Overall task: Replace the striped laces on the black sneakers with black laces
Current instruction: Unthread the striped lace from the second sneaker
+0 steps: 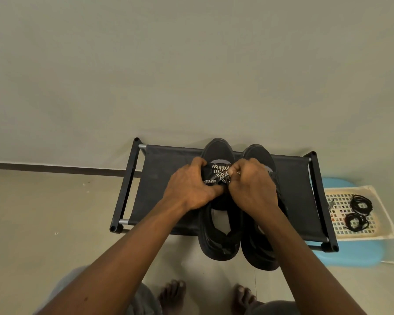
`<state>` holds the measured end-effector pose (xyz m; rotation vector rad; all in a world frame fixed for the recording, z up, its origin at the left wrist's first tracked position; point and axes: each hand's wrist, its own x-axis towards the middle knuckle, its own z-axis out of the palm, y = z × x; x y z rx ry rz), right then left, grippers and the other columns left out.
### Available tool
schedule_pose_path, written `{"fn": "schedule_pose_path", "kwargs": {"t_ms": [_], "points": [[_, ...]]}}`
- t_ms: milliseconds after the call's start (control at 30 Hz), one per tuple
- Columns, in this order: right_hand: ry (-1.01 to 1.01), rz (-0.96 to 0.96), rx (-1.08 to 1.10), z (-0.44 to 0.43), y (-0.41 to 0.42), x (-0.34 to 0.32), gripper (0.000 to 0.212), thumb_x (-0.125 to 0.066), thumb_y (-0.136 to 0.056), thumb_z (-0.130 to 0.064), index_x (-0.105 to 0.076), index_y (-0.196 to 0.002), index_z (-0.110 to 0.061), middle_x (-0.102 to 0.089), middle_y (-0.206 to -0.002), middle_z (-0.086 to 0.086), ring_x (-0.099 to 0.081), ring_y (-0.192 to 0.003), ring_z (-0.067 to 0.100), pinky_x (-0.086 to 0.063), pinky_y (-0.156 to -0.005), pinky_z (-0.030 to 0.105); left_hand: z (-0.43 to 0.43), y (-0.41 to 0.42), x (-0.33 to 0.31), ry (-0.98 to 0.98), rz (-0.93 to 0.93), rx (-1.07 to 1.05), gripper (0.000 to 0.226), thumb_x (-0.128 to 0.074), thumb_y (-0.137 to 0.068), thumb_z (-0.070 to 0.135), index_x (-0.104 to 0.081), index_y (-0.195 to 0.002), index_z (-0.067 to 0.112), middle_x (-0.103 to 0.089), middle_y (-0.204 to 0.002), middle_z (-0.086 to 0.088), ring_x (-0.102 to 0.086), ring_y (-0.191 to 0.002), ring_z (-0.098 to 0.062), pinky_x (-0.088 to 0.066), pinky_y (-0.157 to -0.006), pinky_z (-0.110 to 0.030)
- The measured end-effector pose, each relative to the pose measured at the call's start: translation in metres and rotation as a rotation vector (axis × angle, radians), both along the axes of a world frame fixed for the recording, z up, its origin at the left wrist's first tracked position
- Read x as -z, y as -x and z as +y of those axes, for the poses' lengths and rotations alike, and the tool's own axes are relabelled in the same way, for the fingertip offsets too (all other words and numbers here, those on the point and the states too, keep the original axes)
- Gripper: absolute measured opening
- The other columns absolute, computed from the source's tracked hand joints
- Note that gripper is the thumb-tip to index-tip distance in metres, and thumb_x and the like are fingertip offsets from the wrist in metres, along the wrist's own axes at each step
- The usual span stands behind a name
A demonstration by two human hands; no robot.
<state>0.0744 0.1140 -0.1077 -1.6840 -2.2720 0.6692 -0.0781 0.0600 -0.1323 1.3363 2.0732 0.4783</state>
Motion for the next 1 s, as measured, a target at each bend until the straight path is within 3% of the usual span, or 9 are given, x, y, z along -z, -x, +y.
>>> {"fn": "schedule_pose_path", "kwargs": {"t_ms": [133,300,367,567,633,767,833,933,1000], "points": [[0.1,0.184,0.273,0.019,-0.014,-0.006,0.018,-0.049,-0.1,-0.02,-0.065,-0.093,-0.021,-0.063,-0.097,0.003,-0.058,-0.095,0.026,-0.043,-0.077,0.035,0.0,0.0,0.001,0.004,-0.005,-0.006,0.083,-0.074,-0.068,0.065,-0.046,-0.139,0.031,-0.067,-0.122,0.005,-0.065,-0.11,-0.021,-0.054,-0.095,-0.039],[0.401,0.727,0.625,0.024,-0.013,-0.011,0.02,-0.045,-0.101,-0.007,-0.065,-0.097,-0.008,-0.072,-0.092,0.008,-0.067,-0.078,0.017,-0.053,-0.057,0.023,0.001,-0.001,0.002,0.013,0.001,-0.004,0.084,-0.074,-0.068,0.067,-0.045,-0.138,0.032,-0.067,-0.123,0.006,-0.064,-0.112,-0.02,-0.053,-0.096,-0.04],[0.523,0.968,0.695,0.024,-0.008,-0.015,0.02,-0.043,-0.098,0.001,-0.061,-0.1,-0.006,-0.074,-0.087,0.005,-0.071,-0.075,0.015,-0.054,-0.057,0.02,0.001,-0.001,0.002,0.01,0.004,-0.002,0.083,-0.075,-0.069,0.066,-0.045,-0.138,0.032,-0.067,-0.124,0.006,-0.064,-0.112,-0.02,-0.053,-0.096,-0.04],[0.586,1.315,0.81,0.034,-0.02,-0.011,0.024,-0.04,-0.106,-0.008,-0.05,-0.086,-0.015,-0.051,-0.063,-0.002,-0.051,-0.058,0.014,-0.046,-0.064,0.03,0.0,-0.001,0.001,-0.007,0.007,-0.011,0.083,-0.077,-0.07,0.062,-0.046,-0.141,0.031,-0.066,-0.127,0.003,-0.064,-0.115,-0.021,-0.053,-0.099,-0.041],[0.533,1.184,0.708,0.034,-0.021,-0.01,0.022,-0.042,-0.103,-0.006,-0.054,-0.088,-0.016,-0.05,-0.062,-0.003,-0.047,-0.057,0.013,-0.043,-0.06,0.028,0.0,-0.002,0.002,-0.015,0.013,-0.01,0.082,-0.077,-0.071,0.062,-0.046,-0.14,0.03,-0.066,-0.125,0.003,-0.064,-0.113,-0.021,-0.054,-0.098,-0.04],[0.256,0.432,0.175,0.021,-0.015,-0.009,0.011,-0.065,-0.094,-0.026,-0.074,-0.088,-0.024,-0.07,-0.079,-0.012,-0.063,-0.072,0.002,-0.047,-0.063,0.019,0.001,-0.001,0.003,-0.021,0.024,-0.008,0.08,-0.077,-0.071,0.063,-0.047,-0.138,0.031,-0.068,-0.122,0.007,-0.066,-0.11,-0.02,-0.055,-0.094,-0.04],[0.214,0.163,-0.026,0.015,-0.013,-0.009,0.005,-0.072,-0.089,-0.031,-0.076,-0.089,-0.029,-0.072,-0.089,-0.012,-0.066,-0.081,0.004,-0.05,-0.066,0.019,0.0,-0.001,0.002,-0.021,0.017,0.001,0.08,-0.076,-0.071,0.064,-0.046,-0.137,0.031,-0.068,-0.121,0.006,-0.066,-0.108,-0.02,-0.056,-0.093,-0.041],[0.153,-0.018,-0.157,0.01,-0.011,-0.008,0.012,-0.078,-0.084,-0.032,-0.077,-0.095,-0.029,-0.074,-0.102,-0.002,-0.068,-0.091,0.018,-0.056,-0.081,0.032,0.001,0.001,0.003,-0.018,0.015,0.006,0.082,-0.075,-0.07,0.066,-0.046,-0.138,0.03,-0.068,-0.124,0.004,-0.066,-0.109,-0.021,-0.056,-0.094,-0.043],[0.054,-0.059,-0.191,0.008,-0.01,-0.01,0.011,-0.077,-0.086,-0.031,-0.077,-0.096,-0.026,-0.074,-0.101,0.0,-0.068,-0.09,0.021,-0.055,-0.079,0.033,0.001,-0.001,0.003,-0.026,0.024,0.008,0.083,-0.075,-0.07,0.067,-0.046,-0.138,0.03,-0.069,-0.124,0.004,-0.067,-0.11,-0.021,-0.055,-0.095,-0.042]]}}
